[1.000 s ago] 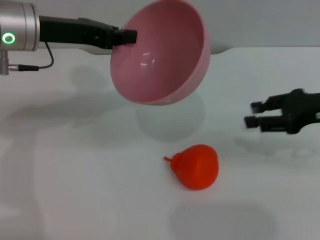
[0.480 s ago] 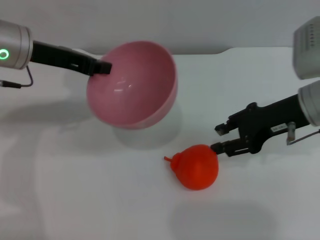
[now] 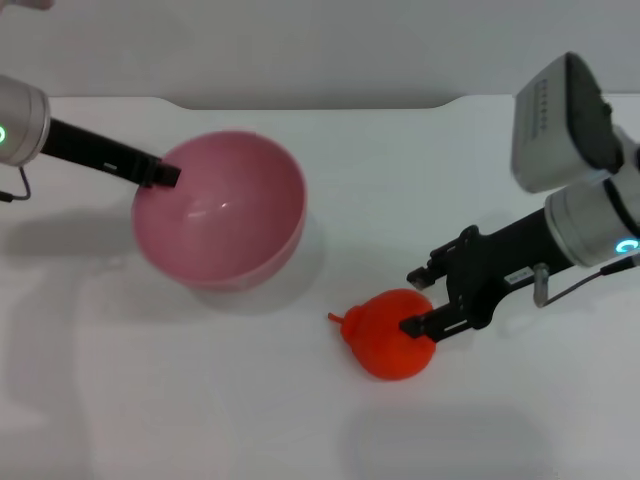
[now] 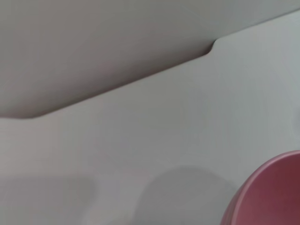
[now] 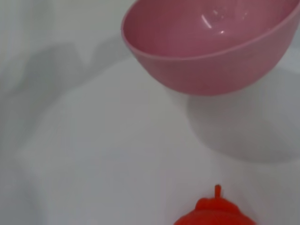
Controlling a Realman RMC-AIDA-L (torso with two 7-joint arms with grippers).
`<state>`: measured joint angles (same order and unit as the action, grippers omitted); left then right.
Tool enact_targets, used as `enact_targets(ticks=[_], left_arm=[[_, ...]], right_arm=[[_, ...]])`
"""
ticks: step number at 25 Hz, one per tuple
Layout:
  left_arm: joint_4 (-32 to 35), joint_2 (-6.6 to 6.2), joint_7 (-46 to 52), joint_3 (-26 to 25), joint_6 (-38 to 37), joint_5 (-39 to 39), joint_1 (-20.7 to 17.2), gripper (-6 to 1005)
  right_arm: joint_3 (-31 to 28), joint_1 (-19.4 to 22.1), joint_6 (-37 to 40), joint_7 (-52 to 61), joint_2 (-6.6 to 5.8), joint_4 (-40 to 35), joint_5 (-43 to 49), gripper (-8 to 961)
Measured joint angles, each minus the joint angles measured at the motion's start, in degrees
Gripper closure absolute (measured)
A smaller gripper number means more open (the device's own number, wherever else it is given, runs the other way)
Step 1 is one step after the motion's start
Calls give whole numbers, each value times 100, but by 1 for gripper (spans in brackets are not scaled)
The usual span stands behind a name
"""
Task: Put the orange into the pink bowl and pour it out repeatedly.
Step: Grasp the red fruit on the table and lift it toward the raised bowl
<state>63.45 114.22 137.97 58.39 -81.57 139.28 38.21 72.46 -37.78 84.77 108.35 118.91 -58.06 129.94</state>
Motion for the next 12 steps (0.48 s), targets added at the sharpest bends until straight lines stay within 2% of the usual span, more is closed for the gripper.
enact_targets(ticks=[6, 12], left_arm=[[1, 5, 144, 93, 5, 278, 2, 905], [11, 29, 166, 119, -7, 291, 0, 904]], right_arm=[[314, -35, -205, 98, -5, 159, 70, 310], [417, -219, -609, 156, -23, 720, 188, 312]])
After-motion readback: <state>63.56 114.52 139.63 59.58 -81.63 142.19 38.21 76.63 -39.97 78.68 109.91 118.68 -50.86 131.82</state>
